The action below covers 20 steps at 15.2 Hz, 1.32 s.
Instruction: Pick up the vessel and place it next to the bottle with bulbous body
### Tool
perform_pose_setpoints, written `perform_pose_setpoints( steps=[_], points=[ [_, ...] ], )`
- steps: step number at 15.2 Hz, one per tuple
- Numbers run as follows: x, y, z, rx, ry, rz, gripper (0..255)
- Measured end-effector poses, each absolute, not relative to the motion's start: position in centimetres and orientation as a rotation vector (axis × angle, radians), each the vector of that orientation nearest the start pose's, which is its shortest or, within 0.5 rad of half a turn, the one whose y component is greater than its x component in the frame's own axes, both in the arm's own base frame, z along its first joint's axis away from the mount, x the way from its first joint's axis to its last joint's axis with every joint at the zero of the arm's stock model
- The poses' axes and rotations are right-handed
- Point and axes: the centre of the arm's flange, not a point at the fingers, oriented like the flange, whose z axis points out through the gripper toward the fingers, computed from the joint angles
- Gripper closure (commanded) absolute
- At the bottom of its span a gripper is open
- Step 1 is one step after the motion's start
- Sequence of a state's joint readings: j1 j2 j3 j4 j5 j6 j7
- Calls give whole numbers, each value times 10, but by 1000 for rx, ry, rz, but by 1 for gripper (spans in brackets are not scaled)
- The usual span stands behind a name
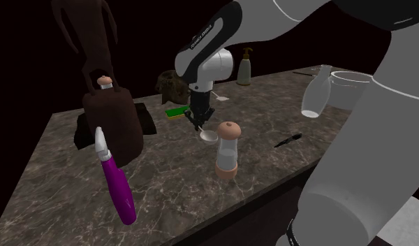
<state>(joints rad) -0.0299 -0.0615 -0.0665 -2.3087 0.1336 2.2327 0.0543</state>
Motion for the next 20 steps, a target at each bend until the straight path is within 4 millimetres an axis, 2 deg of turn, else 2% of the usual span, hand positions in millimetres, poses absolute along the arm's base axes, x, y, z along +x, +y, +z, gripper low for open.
perform_pose_setpoints(
  steps=[20],
  points=[
    [497,-43,475,-3012,353,19,255]
  ],
)
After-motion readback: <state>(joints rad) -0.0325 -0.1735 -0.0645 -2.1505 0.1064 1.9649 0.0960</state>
